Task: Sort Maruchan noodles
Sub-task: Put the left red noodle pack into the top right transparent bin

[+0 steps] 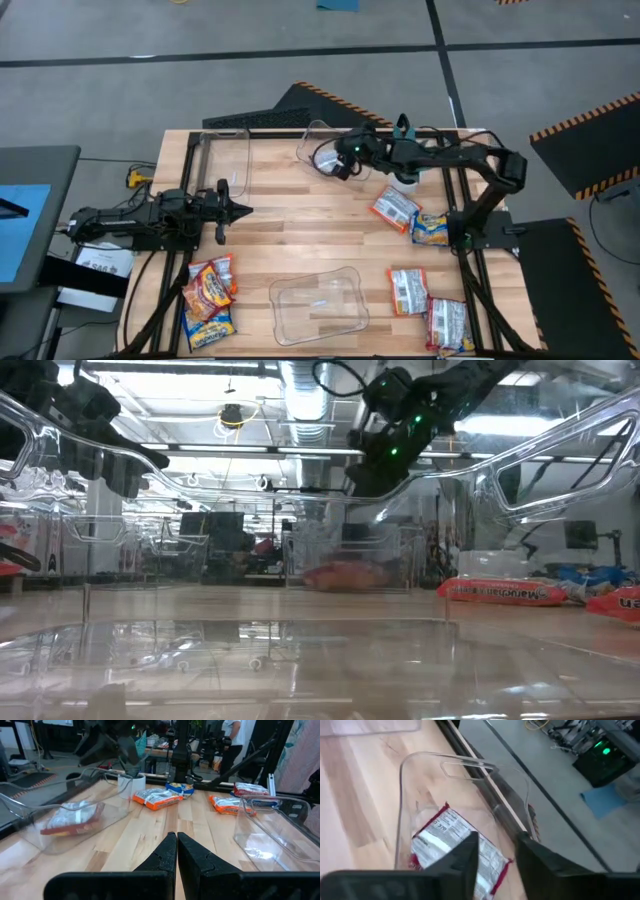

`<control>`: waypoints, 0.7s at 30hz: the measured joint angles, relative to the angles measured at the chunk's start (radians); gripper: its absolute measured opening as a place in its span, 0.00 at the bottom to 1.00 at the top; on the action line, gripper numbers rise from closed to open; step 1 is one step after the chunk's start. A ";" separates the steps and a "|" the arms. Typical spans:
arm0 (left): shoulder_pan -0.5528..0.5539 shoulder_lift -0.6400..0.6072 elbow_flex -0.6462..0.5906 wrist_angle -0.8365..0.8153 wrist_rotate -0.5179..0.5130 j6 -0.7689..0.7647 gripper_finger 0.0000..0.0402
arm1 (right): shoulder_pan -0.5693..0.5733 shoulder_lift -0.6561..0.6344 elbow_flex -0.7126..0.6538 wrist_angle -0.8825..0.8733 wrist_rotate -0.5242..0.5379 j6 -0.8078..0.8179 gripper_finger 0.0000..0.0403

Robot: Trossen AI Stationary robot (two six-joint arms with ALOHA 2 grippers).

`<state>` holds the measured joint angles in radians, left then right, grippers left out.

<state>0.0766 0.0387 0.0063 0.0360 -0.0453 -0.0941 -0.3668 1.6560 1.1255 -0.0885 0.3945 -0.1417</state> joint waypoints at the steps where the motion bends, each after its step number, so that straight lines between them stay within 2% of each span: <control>1: 0.000 0.000 0.000 0.000 -0.002 0.003 0.00 | 0.000 -0.015 0.000 -0.018 -0.009 0.007 0.42; 6: 0.000 0.000 0.000 0.000 -0.003 0.003 0.00 | 0.038 -0.160 0.000 -0.165 -0.085 0.046 0.58; 12: 0.000 0.000 0.000 0.024 -0.040 -0.006 0.00 | 0.177 -0.390 0.000 -0.407 -0.210 0.209 0.63; 17: 0.000 0.000 0.002 0.180 -0.021 -0.106 0.00 | 0.374 -0.525 -0.077 -0.427 -0.201 0.315 0.63; 21: -0.007 0.030 0.047 0.182 0.069 -0.188 0.06 | 0.512 -0.571 -0.126 -0.428 -0.032 0.382 0.63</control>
<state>0.0700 0.0685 0.0536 0.2184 0.0242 -0.2823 0.1453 1.0849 0.9991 -0.5160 0.3625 0.2403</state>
